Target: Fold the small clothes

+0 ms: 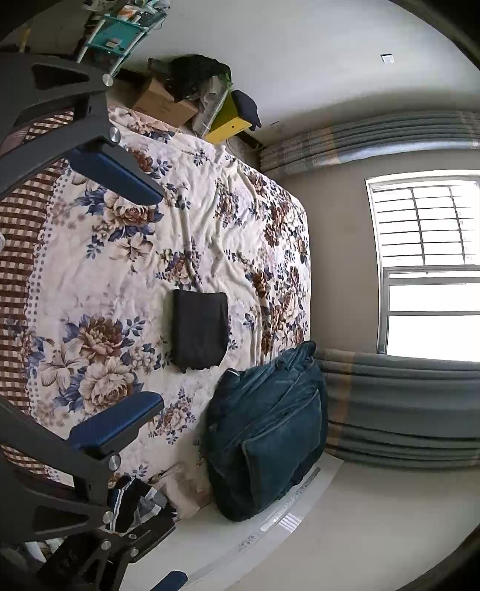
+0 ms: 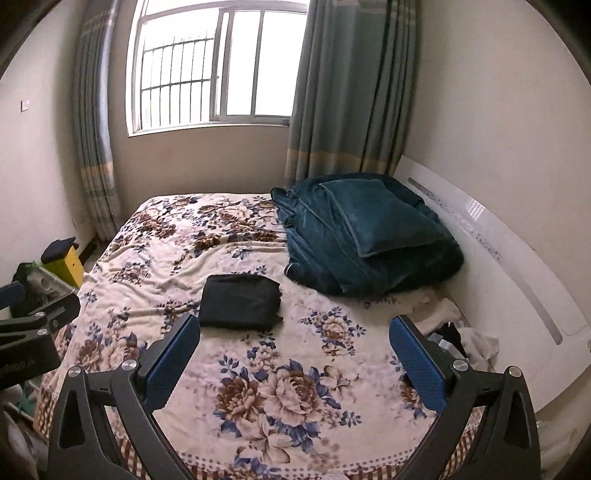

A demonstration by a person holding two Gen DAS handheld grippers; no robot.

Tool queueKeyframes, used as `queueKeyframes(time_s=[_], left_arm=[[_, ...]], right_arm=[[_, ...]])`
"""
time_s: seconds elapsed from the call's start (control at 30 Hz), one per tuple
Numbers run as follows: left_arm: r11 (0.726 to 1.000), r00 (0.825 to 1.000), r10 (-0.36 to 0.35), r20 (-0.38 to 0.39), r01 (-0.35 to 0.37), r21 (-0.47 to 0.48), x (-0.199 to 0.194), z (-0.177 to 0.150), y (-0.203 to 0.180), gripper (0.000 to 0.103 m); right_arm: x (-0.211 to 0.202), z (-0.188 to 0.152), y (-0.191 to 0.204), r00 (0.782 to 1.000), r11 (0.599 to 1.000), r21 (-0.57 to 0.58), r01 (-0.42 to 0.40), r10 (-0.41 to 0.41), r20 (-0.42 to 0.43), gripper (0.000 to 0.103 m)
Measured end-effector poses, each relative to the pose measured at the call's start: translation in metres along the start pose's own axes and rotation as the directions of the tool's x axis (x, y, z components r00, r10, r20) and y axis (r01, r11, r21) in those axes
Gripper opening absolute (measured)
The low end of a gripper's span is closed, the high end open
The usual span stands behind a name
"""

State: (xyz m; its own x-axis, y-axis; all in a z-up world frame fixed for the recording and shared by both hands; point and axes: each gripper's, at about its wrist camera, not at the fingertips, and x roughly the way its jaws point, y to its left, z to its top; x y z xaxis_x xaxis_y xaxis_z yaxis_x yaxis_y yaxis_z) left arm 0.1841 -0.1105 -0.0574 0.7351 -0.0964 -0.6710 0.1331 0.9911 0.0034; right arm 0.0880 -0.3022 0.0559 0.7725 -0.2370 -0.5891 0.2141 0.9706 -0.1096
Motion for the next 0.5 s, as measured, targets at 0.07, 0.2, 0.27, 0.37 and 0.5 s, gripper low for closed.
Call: queueKeyframes(time_s=[0.07, 0.2, 0.27, 0.37, 0.5], left_arm=[[1.000, 1.000, 0.006, -0.003, -0.006, 0.009, -0.003, -0.003, -0.002, 0.103], [1.000, 1.000, 0.013, 0.002, -0.013, 0.015, -0.005, -0.005, -0.004, 0.103], [1.000, 1.000, 0.012, 0.003, -0.012, 0.014, -0.005, -0.005, -0.004, 0.103], [1.000, 1.000, 0.012, -0.001, -0.012, 0.015, -0.006, -0.006, -0.004, 0.103], [1.000, 1.000, 0.014, 0.002, -0.014, 0.016, -0.008, -0.007, -0.004, 0.103]], right_arm=[[0.005, -0.001, -0.003, 1.000, 1.000, 0.002, -0.004, 0.004, -0.002, 0.103], [0.008, -0.002, -0.010, 1.000, 1.000, 0.018, -0.010, 0.010, -0.006, 0.103], [0.011, -0.003, -0.010, 1.000, 1.000, 0.021, -0.013, 0.013, -0.009, 0.103], [0.009, -0.005, -0.012, 1.000, 1.000, 0.023, -0.015, 0.016, -0.012, 0.103], [0.009, -0.007, -0.015, 1.000, 0.999, 0.029, -0.020, 0.021, -0.018, 0.103]])
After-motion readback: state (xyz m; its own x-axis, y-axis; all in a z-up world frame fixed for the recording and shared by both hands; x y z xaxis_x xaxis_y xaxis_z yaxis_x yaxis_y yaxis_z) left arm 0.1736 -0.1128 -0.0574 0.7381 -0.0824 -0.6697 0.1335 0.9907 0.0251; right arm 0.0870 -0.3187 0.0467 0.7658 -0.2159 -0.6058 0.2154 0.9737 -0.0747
